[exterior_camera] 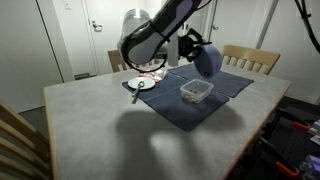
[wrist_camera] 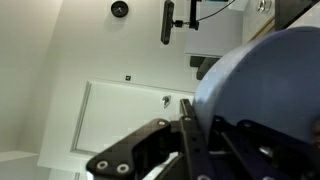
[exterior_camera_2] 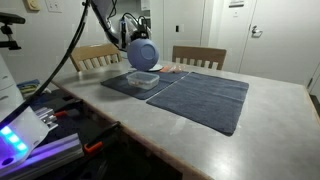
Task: Pour the contents from the blue bowl into the clear bowl then place the blue bowl on the table
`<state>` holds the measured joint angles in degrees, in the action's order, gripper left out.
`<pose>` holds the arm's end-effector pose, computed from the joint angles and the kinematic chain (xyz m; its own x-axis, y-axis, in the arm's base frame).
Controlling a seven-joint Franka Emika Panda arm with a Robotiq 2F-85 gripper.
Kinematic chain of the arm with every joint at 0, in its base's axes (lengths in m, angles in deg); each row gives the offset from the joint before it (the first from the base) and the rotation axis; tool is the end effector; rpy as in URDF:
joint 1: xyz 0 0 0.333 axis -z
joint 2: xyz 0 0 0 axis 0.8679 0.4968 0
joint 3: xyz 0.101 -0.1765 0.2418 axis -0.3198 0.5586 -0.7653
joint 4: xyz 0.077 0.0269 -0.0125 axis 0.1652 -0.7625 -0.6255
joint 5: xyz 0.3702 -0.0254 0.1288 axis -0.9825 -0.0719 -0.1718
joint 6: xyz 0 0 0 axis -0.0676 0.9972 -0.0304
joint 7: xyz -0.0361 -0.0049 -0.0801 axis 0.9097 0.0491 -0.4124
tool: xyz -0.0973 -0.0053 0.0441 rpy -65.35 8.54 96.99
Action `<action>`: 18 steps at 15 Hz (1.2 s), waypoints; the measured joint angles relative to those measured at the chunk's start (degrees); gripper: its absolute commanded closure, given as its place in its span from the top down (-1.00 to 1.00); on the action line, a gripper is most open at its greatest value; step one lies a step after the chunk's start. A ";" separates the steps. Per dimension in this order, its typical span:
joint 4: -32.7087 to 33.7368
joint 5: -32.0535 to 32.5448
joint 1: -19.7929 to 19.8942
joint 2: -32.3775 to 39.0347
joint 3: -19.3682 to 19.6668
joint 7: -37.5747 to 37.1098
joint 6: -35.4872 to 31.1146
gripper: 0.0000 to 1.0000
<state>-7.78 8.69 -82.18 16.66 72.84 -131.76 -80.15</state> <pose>0.5776 0.1489 0.1853 0.8322 -0.5390 -0.1301 0.1485 -0.0094 0.9889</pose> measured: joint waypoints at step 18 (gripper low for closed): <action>3.59 0.11 0.87 -1.37 0.40 0.53 0.37 -0.96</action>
<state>-4.19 8.79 -81.31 15.29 73.24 -131.23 -79.78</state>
